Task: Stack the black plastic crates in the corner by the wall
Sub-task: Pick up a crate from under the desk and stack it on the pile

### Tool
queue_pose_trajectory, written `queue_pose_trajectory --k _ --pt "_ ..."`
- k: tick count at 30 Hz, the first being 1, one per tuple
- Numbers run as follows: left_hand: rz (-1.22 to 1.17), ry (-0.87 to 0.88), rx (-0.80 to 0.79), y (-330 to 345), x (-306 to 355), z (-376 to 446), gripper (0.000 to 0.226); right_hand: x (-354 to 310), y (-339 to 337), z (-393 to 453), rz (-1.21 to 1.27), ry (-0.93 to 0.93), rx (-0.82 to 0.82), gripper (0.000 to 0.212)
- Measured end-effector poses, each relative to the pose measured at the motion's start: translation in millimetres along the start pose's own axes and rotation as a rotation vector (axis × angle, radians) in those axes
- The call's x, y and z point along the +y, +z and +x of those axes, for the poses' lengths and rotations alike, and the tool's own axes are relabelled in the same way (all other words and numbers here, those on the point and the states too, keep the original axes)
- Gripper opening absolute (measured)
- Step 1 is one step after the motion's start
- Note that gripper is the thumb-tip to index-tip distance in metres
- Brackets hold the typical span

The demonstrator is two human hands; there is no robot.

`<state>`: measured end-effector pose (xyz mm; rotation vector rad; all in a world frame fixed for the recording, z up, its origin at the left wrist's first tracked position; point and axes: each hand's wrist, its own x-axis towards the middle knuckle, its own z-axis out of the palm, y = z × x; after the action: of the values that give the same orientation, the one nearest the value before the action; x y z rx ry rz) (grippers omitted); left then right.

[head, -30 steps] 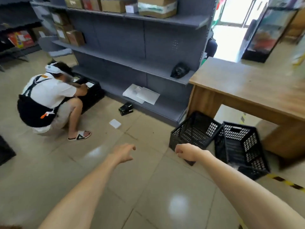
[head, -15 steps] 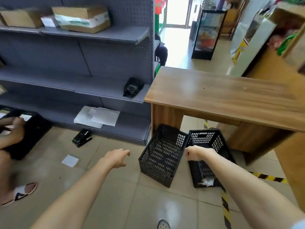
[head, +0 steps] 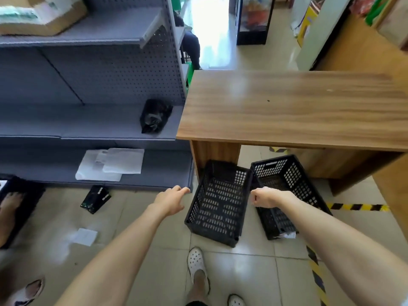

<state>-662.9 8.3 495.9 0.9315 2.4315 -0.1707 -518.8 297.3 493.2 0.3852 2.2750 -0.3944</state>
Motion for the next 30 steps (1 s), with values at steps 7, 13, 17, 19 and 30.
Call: queue_pose_trajectory --k 7,13,17,19,30 --pt "0.020 0.080 -0.076 -21.6 -37.4 103.8 0.054 12.3 -17.9 55.6 0.086 0.183 -0.041 0.032" --pt "-0.065 0.124 -0.077 -23.8 -28.3 184.4 0.052 17.7 -25.3 112.1 0.308 0.259 0.049 0.025" --pt "-0.090 0.099 -0.141 -0.9 -30.1 237.4 0.055 41.6 -0.9 155.3 0.356 0.347 -0.037 0.023" --pt "-0.092 0.087 -0.171 11.5 -33.2 258.2 0.056 48.2 7.5 176.9 0.385 0.375 -0.047 0.027" --pt "-0.355 -0.060 -0.175 142.5 -52.2 354.1 0.066 71.1 105.9 311.6 0.575 0.556 -0.101 0.039"
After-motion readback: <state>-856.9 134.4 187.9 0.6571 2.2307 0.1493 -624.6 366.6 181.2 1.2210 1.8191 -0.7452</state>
